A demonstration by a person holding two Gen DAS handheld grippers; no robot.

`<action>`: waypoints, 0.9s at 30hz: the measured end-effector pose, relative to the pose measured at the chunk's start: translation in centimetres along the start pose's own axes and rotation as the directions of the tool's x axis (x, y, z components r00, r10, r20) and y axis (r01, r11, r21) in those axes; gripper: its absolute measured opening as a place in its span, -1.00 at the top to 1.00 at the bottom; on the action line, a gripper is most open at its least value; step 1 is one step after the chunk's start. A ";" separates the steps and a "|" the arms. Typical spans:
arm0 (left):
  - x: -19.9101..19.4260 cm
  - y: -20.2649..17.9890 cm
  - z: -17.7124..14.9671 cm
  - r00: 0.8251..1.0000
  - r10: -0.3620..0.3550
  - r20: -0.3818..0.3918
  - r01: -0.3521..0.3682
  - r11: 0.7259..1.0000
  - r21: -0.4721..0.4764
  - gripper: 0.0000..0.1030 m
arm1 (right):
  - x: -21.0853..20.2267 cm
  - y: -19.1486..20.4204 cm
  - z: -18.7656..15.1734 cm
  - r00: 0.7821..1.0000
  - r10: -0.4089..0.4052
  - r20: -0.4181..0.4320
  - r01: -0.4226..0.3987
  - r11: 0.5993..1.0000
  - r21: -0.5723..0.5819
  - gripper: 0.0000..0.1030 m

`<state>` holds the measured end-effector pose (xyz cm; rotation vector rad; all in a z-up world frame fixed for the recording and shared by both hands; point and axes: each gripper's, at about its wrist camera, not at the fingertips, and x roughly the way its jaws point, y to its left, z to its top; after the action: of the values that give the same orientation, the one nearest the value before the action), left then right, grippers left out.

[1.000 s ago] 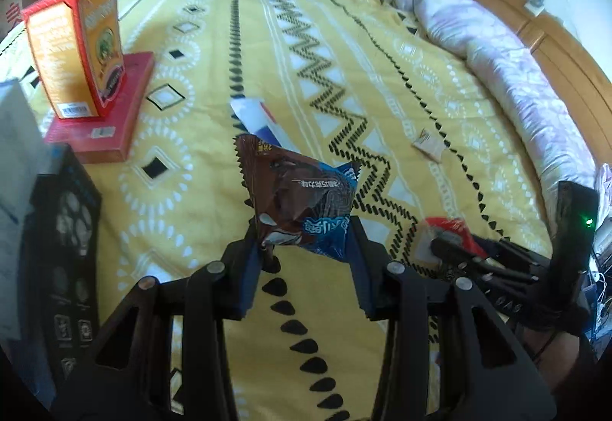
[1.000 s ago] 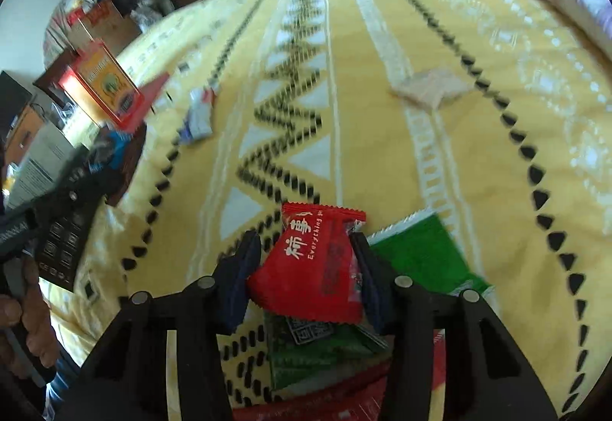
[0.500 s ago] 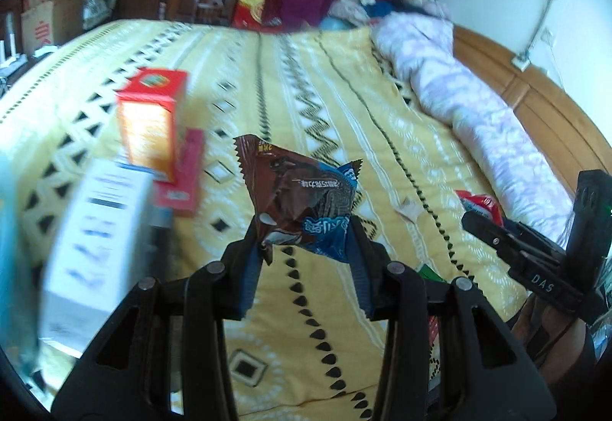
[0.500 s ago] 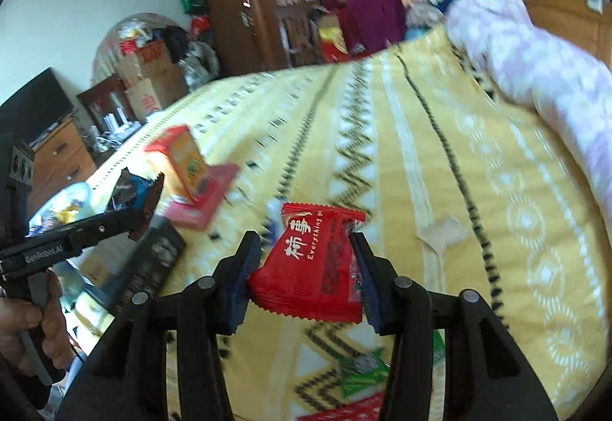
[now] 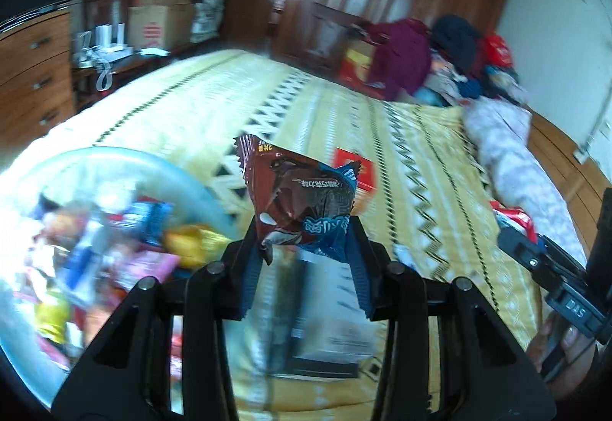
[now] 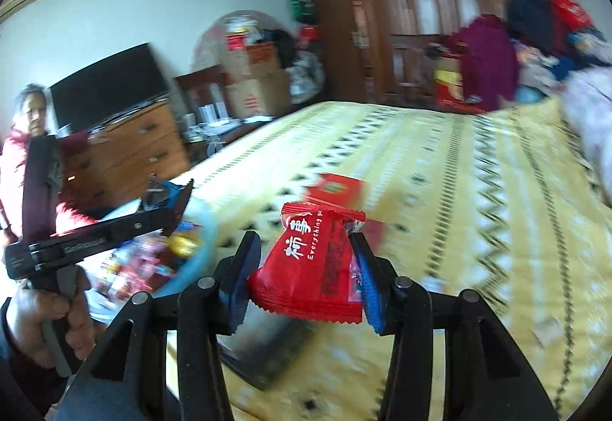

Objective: Organize snacks
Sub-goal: 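Carry both wrappers over the glass bowl and open both tools to release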

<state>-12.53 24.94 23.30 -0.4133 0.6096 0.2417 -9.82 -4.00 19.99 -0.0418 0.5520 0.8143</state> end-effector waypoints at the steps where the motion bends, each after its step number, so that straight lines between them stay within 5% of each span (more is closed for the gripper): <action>1: -0.2 1.3 0.3 1.000 0.024 0.002 -0.024 1.000 -0.019 0.18 | 0.8 1.2 0.5 1.000 0.026 -0.004 -0.026 1.000 -0.010 0.00; 12: 0.1 12.3 1.1 0.970 0.235 -0.056 -0.242 0.957 -0.163 0.18 | 11.7 14.1 4.1 0.957 0.261 -0.129 -0.271 0.960 -0.069 0.00; 17: 0.8 14.0 0.7 0.965 0.247 -0.086 -0.258 0.952 -0.162 0.18 | 16.0 17.3 4.4 0.933 0.304 -0.194 -0.319 0.946 -0.053 0.00; 27: 1.1 16.6 1.0 0.967 0.228 -0.109 -0.245 0.954 -0.174 0.18 | 19.8 18.9 4.3 0.919 0.313 -0.241 -0.334 0.941 -0.050 0.00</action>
<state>-16.84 40.29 18.34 -0.5338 0.7266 0.5152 -10.15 23.57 17.35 -0.1320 0.7536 1.1679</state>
